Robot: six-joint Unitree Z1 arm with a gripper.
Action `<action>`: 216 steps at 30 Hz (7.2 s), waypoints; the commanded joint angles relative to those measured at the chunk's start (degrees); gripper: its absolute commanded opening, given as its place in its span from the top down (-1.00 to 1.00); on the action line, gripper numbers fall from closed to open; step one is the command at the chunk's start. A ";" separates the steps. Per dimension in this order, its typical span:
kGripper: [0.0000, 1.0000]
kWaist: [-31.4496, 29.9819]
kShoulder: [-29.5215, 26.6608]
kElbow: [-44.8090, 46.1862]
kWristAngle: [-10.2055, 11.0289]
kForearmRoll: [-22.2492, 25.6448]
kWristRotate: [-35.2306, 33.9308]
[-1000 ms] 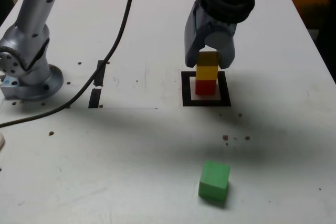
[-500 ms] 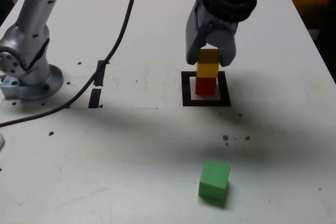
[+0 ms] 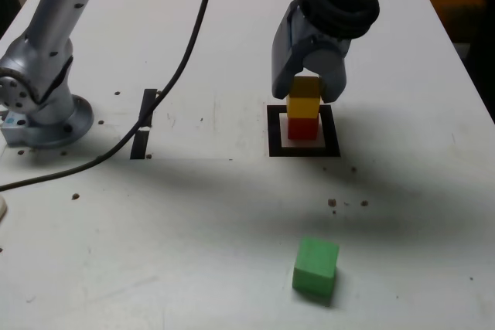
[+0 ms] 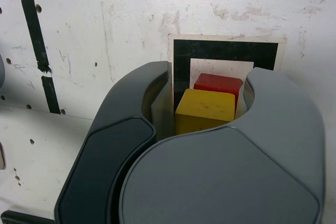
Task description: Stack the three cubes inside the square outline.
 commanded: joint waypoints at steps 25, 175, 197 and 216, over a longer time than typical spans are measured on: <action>-0.99 -6.28 -17.28 4.82 2.83 4.54 1.00; 0.88 -2.38 -5.42 -4.60 -1.72 6.51 -0.66; 0.60 -2.75 -4.26 -4.49 -1.18 4.59 -0.37; -0.99 -2.76 -3.88 -5.07 -2.16 5.88 0.77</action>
